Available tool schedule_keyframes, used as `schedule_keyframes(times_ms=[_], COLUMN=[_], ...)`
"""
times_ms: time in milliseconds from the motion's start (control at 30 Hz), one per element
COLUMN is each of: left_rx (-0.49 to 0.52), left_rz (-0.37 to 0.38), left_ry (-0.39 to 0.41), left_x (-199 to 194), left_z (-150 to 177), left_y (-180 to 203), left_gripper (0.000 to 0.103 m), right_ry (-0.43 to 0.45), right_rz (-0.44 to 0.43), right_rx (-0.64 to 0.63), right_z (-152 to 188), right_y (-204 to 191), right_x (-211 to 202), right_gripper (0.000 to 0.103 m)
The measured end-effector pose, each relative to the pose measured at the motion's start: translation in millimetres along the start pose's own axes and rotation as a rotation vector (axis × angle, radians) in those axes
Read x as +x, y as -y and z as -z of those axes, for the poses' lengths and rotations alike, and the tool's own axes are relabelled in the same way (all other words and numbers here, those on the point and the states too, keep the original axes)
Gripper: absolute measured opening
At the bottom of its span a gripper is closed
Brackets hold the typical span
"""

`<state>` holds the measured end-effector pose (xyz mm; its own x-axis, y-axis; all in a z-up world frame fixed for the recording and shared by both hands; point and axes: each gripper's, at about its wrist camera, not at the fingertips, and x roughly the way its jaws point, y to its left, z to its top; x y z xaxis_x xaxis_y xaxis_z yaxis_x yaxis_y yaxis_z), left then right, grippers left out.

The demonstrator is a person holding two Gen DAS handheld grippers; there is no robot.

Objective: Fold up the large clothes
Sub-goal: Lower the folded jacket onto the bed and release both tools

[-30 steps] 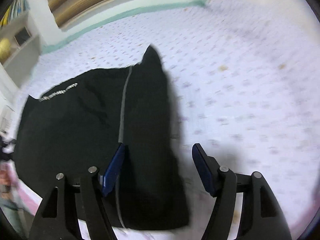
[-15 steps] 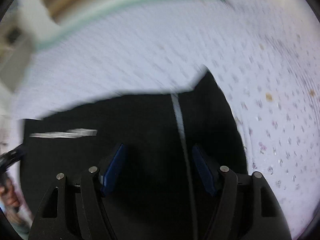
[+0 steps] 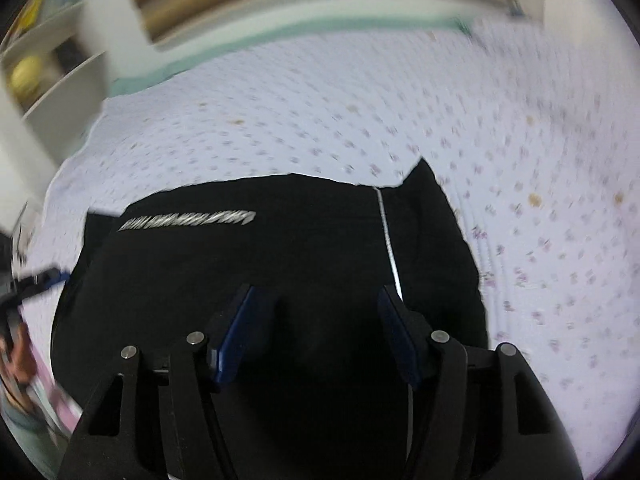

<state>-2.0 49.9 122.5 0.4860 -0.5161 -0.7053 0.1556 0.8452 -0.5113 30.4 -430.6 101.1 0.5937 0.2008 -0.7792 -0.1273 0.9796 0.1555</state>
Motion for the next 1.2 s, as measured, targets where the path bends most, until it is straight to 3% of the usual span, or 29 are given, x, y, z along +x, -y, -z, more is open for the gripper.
schedule_keyframes(times_ms=[100,267,433,833,967,1200], left_rx=[0.021,0.007,0.124,0.113,0.133,0.107], left_rz=[0.002,-0.030,-0.146,-0.099,-0.120,-0.107], left_ry=[-0.015,-0.067,-0.008,0.024,0.014,0.030], left_x=[1.4,40.9,51.8,46.9,44.3,12.6], left_z=[21.5,46.2,59.5,61.7,57.0,57.2], left_y=[3.5,-15.5,-0.9,-11.3,-6.1,-12.9], left_gripper=[0.063,0.062,0.063,0.063,0.063,0.063], right_ry=[-0.003,-0.124,-0.088,0.005,0.038,0.052], right_rz=[0.022,0.116,0.110,0.115,0.101,0.084], right_rx=[-0.041,-0.089,-0.072,-0.072,-0.056,-0.065], right_z=[21.2,54.3,67.3,82.5,85.1,88.3], right_y=[-10.6,-16.2,-16.4,-14.5,-11.4,-10.1], right_x=[-8.0,30.2,39.6,35.5,31.9,14.6], right_gripper=[0.069,0.069,0.070,0.070,0.070,0.073])
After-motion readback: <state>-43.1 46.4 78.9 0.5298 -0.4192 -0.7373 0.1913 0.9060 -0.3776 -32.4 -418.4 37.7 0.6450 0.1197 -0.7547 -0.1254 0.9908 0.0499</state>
